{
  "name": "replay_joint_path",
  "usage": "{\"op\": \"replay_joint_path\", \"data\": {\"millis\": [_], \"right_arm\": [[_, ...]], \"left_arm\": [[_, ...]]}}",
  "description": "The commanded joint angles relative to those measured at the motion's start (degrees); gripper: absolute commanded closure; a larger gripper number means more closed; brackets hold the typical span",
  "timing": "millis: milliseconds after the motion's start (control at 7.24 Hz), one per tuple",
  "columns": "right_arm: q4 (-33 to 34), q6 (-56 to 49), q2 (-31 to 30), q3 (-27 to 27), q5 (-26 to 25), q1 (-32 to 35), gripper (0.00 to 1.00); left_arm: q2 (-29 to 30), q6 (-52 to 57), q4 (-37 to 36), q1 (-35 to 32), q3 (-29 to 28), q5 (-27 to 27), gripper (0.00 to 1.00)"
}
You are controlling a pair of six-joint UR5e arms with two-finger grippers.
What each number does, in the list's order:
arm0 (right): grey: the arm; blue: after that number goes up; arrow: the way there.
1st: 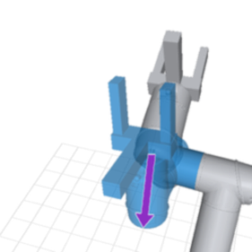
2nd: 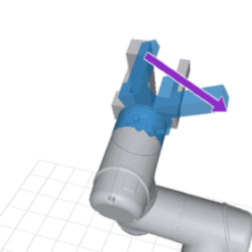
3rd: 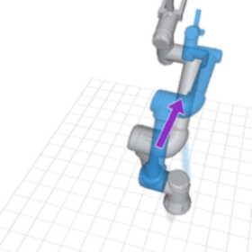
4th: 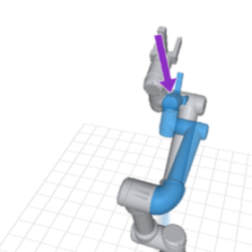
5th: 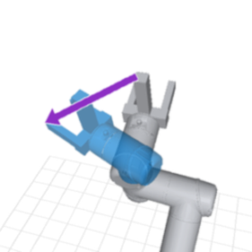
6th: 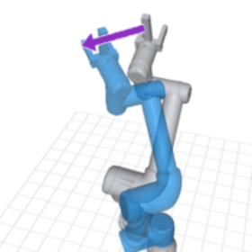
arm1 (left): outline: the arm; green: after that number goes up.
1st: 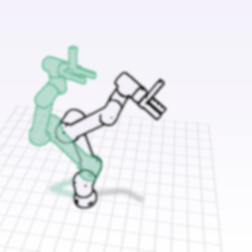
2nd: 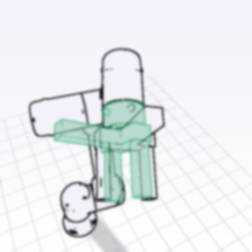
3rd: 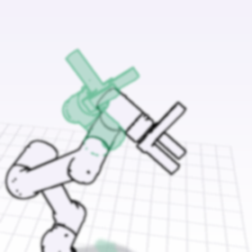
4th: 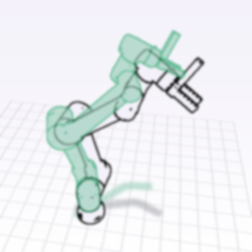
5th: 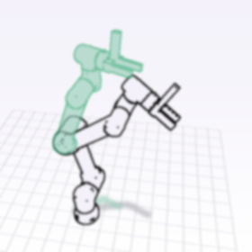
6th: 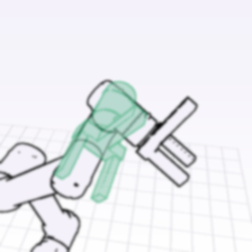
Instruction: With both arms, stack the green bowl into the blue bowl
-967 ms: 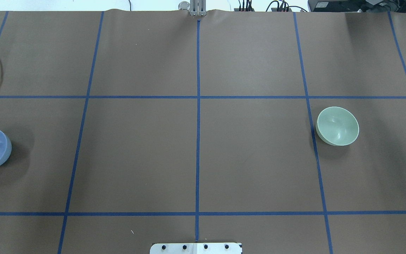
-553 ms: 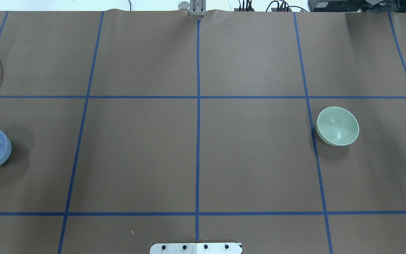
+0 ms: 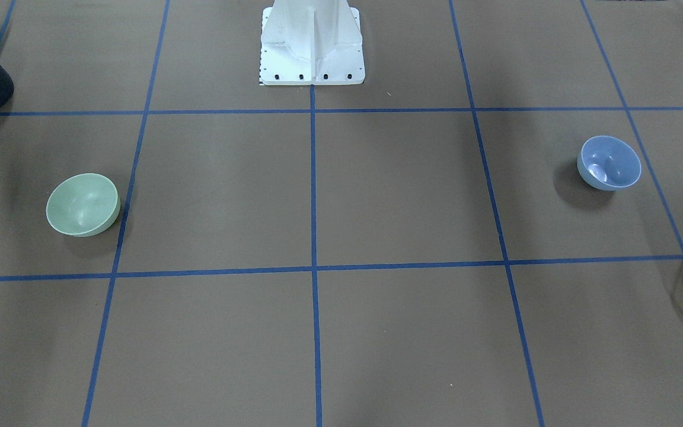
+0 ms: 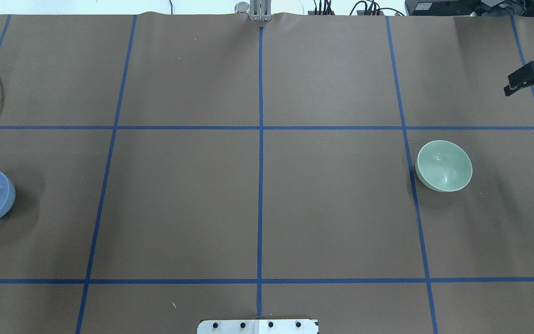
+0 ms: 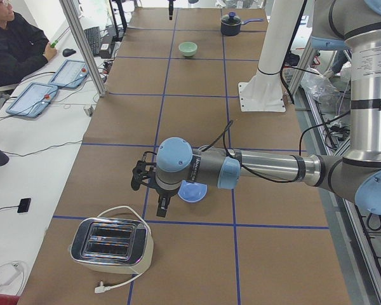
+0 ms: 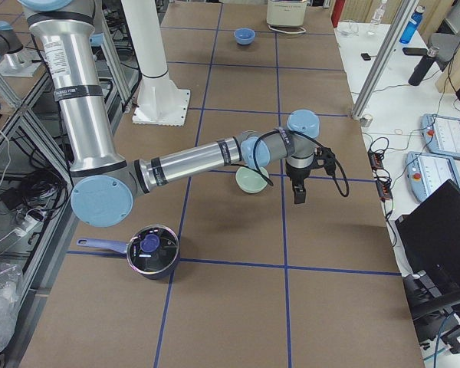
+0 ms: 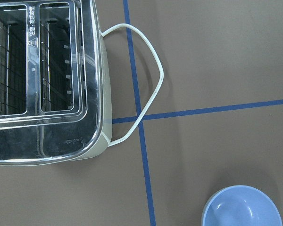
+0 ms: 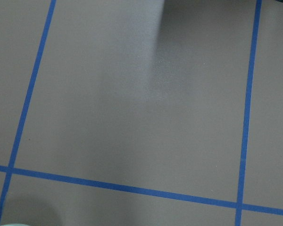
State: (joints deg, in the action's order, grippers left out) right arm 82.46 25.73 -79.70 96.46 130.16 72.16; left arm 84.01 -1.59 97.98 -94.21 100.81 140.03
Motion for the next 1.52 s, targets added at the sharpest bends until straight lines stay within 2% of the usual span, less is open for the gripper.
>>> {"op": "replay_joint_path", "data": {"millis": [0, 276, 553, 691, 829, 1106, 1382], "right_arm": [[-5.6, 3.0, -2.6, -0.3, 0.2, -3.5, 0.00], [-6.2, 4.4, -3.5, 0.0, 0.9, -5.8, 0.00], [-15.3, 13.8, -5.6, 0.4, 2.0, -10.3, 0.00], [-17.1, 15.8, -6.0, 0.2, 1.7, -11.9, 0.00], [-17.2, 16.1, -6.2, 0.2, 1.7, -12.4, 0.00], [-17.2, 16.0, -6.9, 0.5, 1.7, -12.6, 0.00], [-17.2, 16.1, -7.4, 0.5, 1.6, -13.4, 0.00]], "left_arm": [[-0.1, -6.4, 5.2, 4.4, -1.4, -0.5, 0.02], [-0.2, -12.1, 9.8, 7.7, -2.0, -2.5, 0.02], [-2.1, -17.3, 15.8, 10.4, -3.1, -2.7, 0.02], [-2.1, -20.4, 18.1, 13.0, -3.5, -4.2, 0.02], [-2.2, -24.3, 21.8, 16.0, -4.6, -6.4, 0.02], [-2.1, -33.4, 34.8, 21.5, -10.9, -8.7, 0.02], [-2.0, -39.3, 40.8, 26.4, -14.1, -11.8, 0.02]]}}
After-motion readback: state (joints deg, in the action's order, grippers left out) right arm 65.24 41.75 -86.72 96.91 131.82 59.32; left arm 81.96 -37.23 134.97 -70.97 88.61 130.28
